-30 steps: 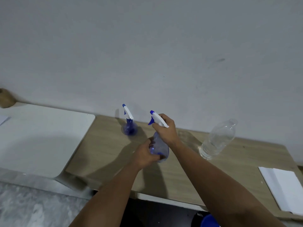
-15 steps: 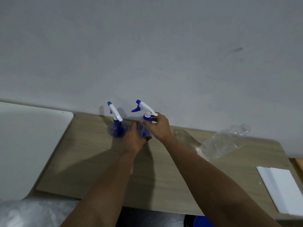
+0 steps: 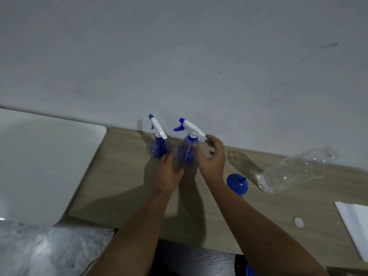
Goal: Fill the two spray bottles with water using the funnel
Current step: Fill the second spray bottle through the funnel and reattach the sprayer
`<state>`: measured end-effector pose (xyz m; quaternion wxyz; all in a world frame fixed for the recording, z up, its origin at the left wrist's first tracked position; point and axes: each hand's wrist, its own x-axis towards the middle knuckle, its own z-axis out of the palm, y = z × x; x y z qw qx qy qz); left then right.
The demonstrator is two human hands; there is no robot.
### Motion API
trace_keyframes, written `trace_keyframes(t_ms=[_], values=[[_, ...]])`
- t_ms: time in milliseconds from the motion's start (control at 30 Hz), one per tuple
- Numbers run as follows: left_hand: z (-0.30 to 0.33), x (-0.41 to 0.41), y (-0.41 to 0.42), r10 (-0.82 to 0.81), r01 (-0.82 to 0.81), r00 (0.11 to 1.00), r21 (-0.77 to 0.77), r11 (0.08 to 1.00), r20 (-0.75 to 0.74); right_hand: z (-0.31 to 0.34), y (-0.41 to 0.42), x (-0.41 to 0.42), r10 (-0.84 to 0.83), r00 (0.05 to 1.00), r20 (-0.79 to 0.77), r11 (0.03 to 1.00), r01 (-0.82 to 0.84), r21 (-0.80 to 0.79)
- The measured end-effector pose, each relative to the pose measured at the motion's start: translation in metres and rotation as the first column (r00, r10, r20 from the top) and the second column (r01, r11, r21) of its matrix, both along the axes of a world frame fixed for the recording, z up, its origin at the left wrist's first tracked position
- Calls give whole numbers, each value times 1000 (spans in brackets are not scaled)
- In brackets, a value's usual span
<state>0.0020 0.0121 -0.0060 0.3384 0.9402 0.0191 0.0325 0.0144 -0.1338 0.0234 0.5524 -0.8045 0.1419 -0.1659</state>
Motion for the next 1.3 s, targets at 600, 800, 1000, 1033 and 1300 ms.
trace_keyframes(t_ms=[600, 800, 1000, 1033, 1300], values=[[-4, 48, 100, -109, 122, 987, 110, 986, -119, -14, 126, 67, 296, 922, -252, 950, -311, -24], [52, 15, 103, -208, 207, 965, -26, 978, -162, 14, 122, 32, 349, 920, -181, 936, -351, 22], [73, -23, 97, -211, 163, 961, -251, 954, -179, 52, 97, -11, 396, 908, -138, 918, -392, 62], [73, -29, 93, -216, 164, 961, -269, 949, -175, 57, 90, -19, 403, 905, -133, 915, -400, 55], [62, -88, 9, -340, 251, 915, -355, 900, -216, 50, 6, -93, 330, 937, -114, 944, -326, 49]])
